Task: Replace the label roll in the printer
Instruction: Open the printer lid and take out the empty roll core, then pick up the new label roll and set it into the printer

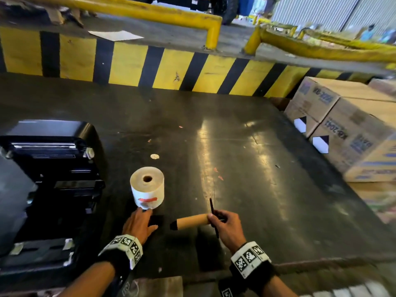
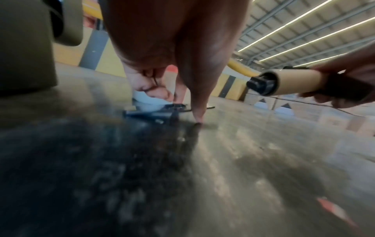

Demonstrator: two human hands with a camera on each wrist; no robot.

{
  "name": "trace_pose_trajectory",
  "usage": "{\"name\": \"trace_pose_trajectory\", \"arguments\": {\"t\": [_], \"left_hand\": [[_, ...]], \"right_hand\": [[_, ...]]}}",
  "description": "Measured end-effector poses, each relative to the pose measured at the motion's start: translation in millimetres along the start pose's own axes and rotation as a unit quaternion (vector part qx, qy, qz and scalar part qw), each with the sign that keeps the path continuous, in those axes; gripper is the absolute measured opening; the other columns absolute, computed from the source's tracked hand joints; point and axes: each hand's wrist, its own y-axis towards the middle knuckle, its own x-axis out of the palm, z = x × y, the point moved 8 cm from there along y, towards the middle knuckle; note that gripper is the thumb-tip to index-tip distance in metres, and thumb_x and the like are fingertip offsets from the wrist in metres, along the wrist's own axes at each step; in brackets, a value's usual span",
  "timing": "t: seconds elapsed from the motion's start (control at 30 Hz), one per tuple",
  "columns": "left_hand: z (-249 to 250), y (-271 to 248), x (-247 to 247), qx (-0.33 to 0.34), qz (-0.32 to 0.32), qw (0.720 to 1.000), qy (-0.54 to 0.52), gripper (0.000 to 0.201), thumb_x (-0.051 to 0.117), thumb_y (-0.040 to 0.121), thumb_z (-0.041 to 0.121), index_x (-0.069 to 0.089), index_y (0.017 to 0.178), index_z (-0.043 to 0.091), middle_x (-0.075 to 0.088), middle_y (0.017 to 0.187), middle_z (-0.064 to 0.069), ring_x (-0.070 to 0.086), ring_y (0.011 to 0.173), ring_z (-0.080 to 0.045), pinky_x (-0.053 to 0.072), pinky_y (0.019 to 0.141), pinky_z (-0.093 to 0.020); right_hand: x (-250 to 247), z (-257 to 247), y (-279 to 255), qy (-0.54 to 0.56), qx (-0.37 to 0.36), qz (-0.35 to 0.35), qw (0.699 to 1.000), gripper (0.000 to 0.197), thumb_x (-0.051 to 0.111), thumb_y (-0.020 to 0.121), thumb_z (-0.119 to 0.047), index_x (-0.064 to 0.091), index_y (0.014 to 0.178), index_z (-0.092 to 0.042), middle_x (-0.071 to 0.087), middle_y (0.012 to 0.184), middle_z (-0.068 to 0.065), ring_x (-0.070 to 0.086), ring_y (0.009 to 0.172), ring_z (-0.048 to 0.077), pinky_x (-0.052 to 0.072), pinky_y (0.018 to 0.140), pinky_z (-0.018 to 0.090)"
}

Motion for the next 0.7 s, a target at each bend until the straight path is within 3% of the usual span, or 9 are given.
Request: {"name": "trace_pose_trajectory", "arguments": {"t": [0.1, 0.2, 0.27, 0.33, 0.43, 0.53, 0.63, 0.7], "left_hand": [[-1.6, -3.7, -1.7, -0.025, 0.005, 0.998, -0.056, 0.052, 0.069, 0.078, 0.033, 0.052, 0.123, 0.013, 0.057, 0.125, -0.013, 0.055, 0.116, -0.029, 0.047, 0.095, -0.038], [11.5, -11.3, -15.8, -0.034, 0.026, 0.978, -0.203, 0.023, 0.065, 0.082, 0.039, 0.069, 0.089, 0.018, 0.069, 0.086, -0.007, 0.066, 0.087, -0.022, 0.049, 0.078, -0.031], [24.4, -17.6, -13.6, -0.016, -0.059, 0.954, -0.294, 0.027, 0.062, 0.084, 0.042, 0.072, 0.074, 0.019, 0.071, 0.072, 0.002, 0.066, 0.074, -0.012, 0.049, 0.072, -0.027], [33.9, -29.6, -13.9, 0.009, -0.139, 0.937, -0.32, 0.016, 0.068, 0.081, 0.035, 0.074, 0.078, 0.021, 0.072, 0.068, 0.006, 0.064, 0.066, -0.003, 0.05, 0.067, -0.023], [28.0, -41.7, -27.6, 0.02, -0.13, 0.947, -0.293, 0.024, 0.076, 0.072, 0.034, 0.075, 0.088, 0.016, 0.075, 0.076, -0.002, 0.066, 0.068, -0.003, 0.053, 0.07, -0.022], [-0.4, -47.0, -48.7, -0.011, -0.085, 0.971, -0.221, 0.022, 0.076, 0.074, 0.027, 0.073, 0.092, 0.016, 0.07, 0.075, 0.005, 0.064, 0.068, -0.001, 0.05, 0.064, -0.011], [-37.8, -49.8, -71.7, -0.053, -0.004, 0.992, -0.115, 0.021, 0.075, 0.072, 0.034, 0.071, 0.087, 0.021, 0.072, 0.078, -0.004, 0.067, 0.073, -0.017, 0.056, 0.07, -0.033], [-46.2, -51.5, -79.7, -0.062, 0.03, 0.995, -0.072, 0.022, 0.074, 0.073, 0.037, 0.07, 0.087, 0.021, 0.07, 0.078, -0.005, 0.065, 0.071, -0.02, 0.055, 0.071, -0.039]], "right_hand": [[14.8, -4.0, -1.7, -0.006, -0.016, -0.032, 0.999, 0.015, 0.072, 0.08, -0.014, 0.073, 0.088, -0.002, 0.072, 0.08, 0.018, 0.066, 0.071, 0.02, 0.055, 0.073, 0.035], [32.5, -2.4, -1.7, -0.012, -0.014, -0.068, 0.997, 0.02, 0.073, 0.08, -0.021, 0.072, 0.093, -0.006, 0.072, 0.087, 0.013, 0.068, 0.08, 0.021, 0.056, 0.078, 0.035], [43.3, -6.6, -1.8, -0.011, -0.02, -0.095, 0.995, 0.018, 0.073, 0.08, -0.022, 0.072, 0.093, -0.009, 0.072, 0.084, 0.005, 0.068, 0.08, 0.017, 0.056, 0.078, 0.034], [55.4, -9.8, -0.6, 0.015, -0.013, -0.127, 0.992, 0.018, 0.072, 0.081, -0.019, 0.072, 0.095, -0.008, 0.072, 0.083, 0.001, 0.067, 0.078, 0.012, 0.056, 0.077, 0.028], [65.4, -16.4, 2.8, 0.047, -0.012, -0.167, 0.985, 0.014, 0.068, 0.084, -0.013, 0.072, 0.095, -0.006, 0.071, 0.077, -0.005, 0.064, 0.068, -0.001, 0.049, 0.066, 0.012], [55.9, -12.0, 21.7, 0.033, -0.016, -0.146, 0.989, 0.011, 0.065, 0.085, -0.007, 0.071, 0.09, 0.001, 0.068, 0.073, 0.003, 0.06, 0.06, -0.004, 0.047, 0.062, 0.012], [33.7, -7.5, 45.6, -0.021, -0.034, -0.101, 0.994, 0.014, 0.065, 0.085, -0.007, 0.07, 0.092, 0.004, 0.066, 0.075, 0.008, 0.059, 0.065, 0.009, 0.045, 0.059, 0.012], [28.6, -2.6, 55.3, -0.049, -0.036, -0.092, 0.994, 0.016, 0.066, 0.084, -0.007, 0.07, 0.095, 0.004, 0.066, 0.076, 0.007, 0.061, 0.071, 0.016, 0.046, 0.06, 0.01]]}}
